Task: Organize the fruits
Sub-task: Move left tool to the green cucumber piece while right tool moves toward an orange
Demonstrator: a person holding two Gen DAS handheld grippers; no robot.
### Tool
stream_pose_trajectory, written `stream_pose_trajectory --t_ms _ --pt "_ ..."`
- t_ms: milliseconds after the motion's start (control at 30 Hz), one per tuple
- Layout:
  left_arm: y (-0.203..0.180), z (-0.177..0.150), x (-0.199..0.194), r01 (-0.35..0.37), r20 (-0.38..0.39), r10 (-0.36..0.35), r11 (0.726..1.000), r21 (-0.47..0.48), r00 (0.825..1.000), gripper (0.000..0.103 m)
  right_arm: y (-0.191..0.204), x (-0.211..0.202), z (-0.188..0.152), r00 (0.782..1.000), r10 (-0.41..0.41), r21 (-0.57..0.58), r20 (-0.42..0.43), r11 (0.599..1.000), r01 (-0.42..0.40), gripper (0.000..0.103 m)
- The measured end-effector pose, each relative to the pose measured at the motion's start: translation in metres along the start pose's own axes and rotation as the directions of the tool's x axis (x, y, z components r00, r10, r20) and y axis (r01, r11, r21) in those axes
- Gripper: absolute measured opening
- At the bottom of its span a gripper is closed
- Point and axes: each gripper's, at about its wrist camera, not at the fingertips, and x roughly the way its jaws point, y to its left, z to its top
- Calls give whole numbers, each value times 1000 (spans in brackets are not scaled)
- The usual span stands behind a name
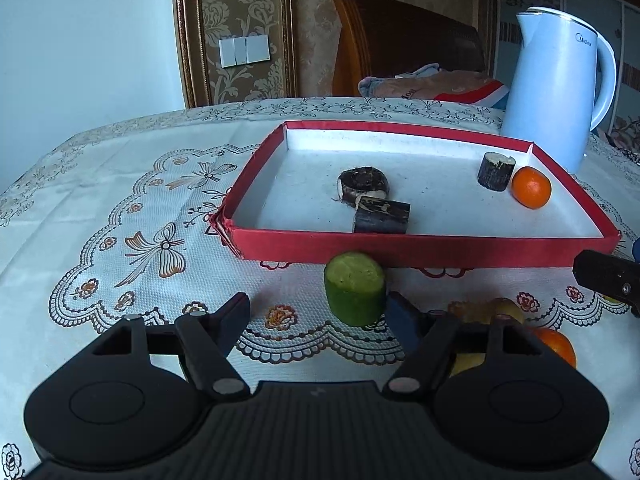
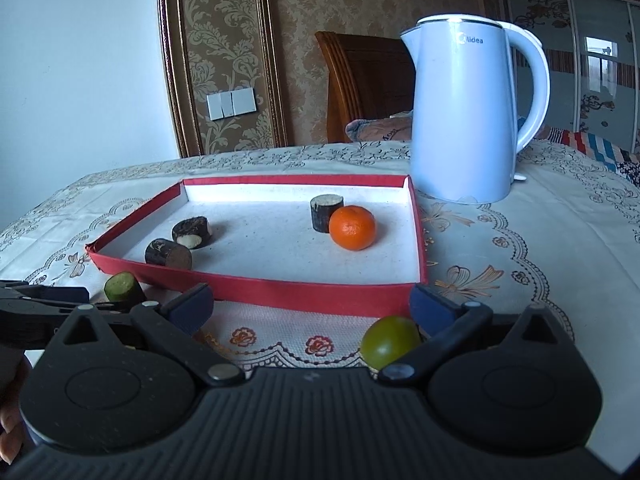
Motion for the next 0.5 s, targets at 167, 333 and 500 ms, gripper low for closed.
stream_pose_trajectory --t_ms 167,333,500 --pt "0 0 0 1 -1 -1 1000 -2 1000 75 0 -6 -3 1000 5 3 6 1000 -5 103" --pt "0 0 0 2 -2 -2 1000 -3 1000 75 5 -8 -4 1000 18 -25 14 1000 -17 103" --pt "0 0 -1 1 -2 -1 1000 -2 1000 75 7 -15 -7 998 55 -39 11 998 -54 103"
